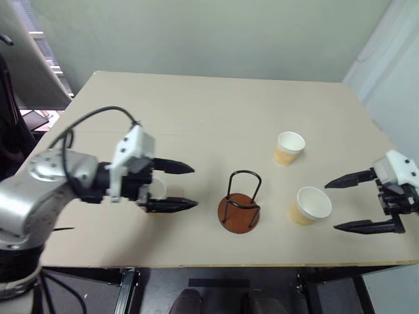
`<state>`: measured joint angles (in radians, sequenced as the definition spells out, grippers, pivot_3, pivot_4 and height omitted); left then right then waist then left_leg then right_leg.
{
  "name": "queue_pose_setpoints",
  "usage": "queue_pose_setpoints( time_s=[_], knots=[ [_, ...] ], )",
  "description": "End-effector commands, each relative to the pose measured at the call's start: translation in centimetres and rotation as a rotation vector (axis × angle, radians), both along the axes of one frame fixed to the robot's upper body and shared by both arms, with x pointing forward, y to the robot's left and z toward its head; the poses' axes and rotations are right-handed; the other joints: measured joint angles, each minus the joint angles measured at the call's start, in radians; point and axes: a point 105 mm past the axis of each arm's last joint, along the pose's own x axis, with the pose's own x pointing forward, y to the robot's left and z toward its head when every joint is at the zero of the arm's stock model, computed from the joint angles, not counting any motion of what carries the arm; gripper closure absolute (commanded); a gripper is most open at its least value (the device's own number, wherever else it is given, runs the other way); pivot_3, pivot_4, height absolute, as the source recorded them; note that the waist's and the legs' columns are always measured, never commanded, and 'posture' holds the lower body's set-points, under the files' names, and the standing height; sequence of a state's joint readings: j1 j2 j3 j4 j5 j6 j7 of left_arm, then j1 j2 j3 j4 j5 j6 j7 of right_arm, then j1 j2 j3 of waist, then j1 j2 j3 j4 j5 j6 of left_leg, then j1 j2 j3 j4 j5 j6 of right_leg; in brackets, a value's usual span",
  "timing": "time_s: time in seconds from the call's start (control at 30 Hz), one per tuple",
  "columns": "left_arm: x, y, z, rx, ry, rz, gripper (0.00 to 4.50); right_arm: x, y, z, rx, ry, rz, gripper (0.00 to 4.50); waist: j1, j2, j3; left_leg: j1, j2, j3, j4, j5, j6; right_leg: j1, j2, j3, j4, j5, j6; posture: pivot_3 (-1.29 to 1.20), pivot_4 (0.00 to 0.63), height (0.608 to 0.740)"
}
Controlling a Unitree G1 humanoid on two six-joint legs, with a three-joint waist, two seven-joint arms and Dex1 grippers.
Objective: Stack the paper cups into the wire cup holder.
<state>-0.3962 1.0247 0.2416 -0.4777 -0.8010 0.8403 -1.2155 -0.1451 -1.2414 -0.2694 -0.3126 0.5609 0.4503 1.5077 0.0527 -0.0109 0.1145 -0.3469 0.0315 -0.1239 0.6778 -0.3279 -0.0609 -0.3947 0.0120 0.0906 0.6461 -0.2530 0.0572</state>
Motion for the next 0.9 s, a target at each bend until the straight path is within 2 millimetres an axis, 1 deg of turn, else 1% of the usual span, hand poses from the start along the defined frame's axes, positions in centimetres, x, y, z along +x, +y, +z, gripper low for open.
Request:
queue_pose_setpoints(
  time_s=[0.03, 0.1, 0.2, 0.33, 0.43, 0.5, 0.77, 0.8, 0.9],
  knots=[
    [-1.6, 1.7, 1.2, 0.002, -0.045, -0.022, 0.42, 0.3, 0.0, -1.6, -0.106, -0.003, 0.010, 0.00, -0.002, 0.000, 0.000, 0.000, 0.000, 0.000, 0.000, 0.000, 0.000, 0.000, 0.000, 0.000, 0.000, 0.000, 0.000, 0.00, 0.150, 0.740],
    [-2.3, 2.5, 1.5, -0.013, -0.040, -0.011, 0.42, 0.6, -0.5, -3.0, -0.160, 0.018, 0.003, 0.00, -0.002, 0.000, 0.000, 0.000, 0.001, -0.001, -0.001, -0.001, 0.000, -0.001, 0.000, 0.000, 0.000, -0.001, -0.001, 0.00, 0.150, 0.740],
    [-2.9, 3.3, 1.9, -0.025, -0.053, 0.007, 0.42, 0.9, -0.5, -4.0, -0.188, 0.039, 0.018, 0.00, -0.001, 0.000, 0.000, -0.001, 0.001, -0.005, -0.001, -0.002, 0.000, -0.002, -0.001, 0.002, 0.001, -0.001, -0.001, 0.00, 0.150, 0.740],
    [-3.3, 3.2, 1.8, -0.034, -0.061, 0.013, 0.42, 1.9, -0.1, -4.7, -0.199, 0.034, 0.024, 0.00, -0.006, 0.000, 0.000, 0.000, 0.001, -0.006, -0.001, -0.002, 0.001, -0.003, -0.001, 0.011, 0.002, -0.001, -0.002, 0.00, 0.150, 0.740],
    [-3.4, 3.0, 1.6, -0.040, -0.064, 0.020, 0.38, 2.7, -0.2, -5.3, -0.228, 0.025, 0.027, 0.60, -0.009, -0.001, 0.000, 0.000, 0.001, -0.006, -0.001, -0.003, 0.001, -0.004, 0.000, 0.014, 0.002, -0.001, -0.002, 0.00, 0.150, 0.740],
    [-3.5, 3.1, 1.5, -0.039, -0.065, 0.026, 0.38, 2.9, 0.1, -5.2, -0.219, 0.030, 0.049, 1.28, -0.009, -0.001, 0.000, 0.000, 0.001, -0.006, -0.001, -0.003, 0.001, -0.005, 0.000, 0.015, 0.003, 0.000, -0.001, 0.00, 0.150, 0.740],
    [-3.4, 3.3, 1.4, -0.031, -0.078, 0.052, 0.38, 3.0, 0.8, -4.7, -0.206, 0.026, 0.088, 4.27, -0.012, -0.001, 0.000, -0.001, 0.001, -0.003, -0.002, -0.002, 0.000, -0.008, 0.000, 0.018, 0.003, 0.000, -0.001, 0.00, 0.150, 0.740],
    [-3.4, 3.3, 1.4, -0.029, -0.079, 0.053, 0.38, 2.9, 1.0, -4.6, -0.202, 0.026, 0.097, 4.48, -0.012, -0.001, 0.000, -0.001, 0.001, -0.003, -0.002, -0.002, 0.000, -0.008, 0.000, 0.018, 0.003, 0.000, -0.001, 0.00, 0.150, 0.740],
    [-3.3, 3.3, 1.4, -0.027, -0.082, 0.055, 0.38, 2.5, 1.3, -4.0, -0.189, 0.023, 0.117, 4.48, -0.012, -0.001, 0.000, -0.001, 0.001, -0.003, -0.002, -0.002, 0.000, -0.008, 0.000, 0.018, 0.003, 0.000, -0.001, 0.00, 0.150, 0.740]
  ],
)
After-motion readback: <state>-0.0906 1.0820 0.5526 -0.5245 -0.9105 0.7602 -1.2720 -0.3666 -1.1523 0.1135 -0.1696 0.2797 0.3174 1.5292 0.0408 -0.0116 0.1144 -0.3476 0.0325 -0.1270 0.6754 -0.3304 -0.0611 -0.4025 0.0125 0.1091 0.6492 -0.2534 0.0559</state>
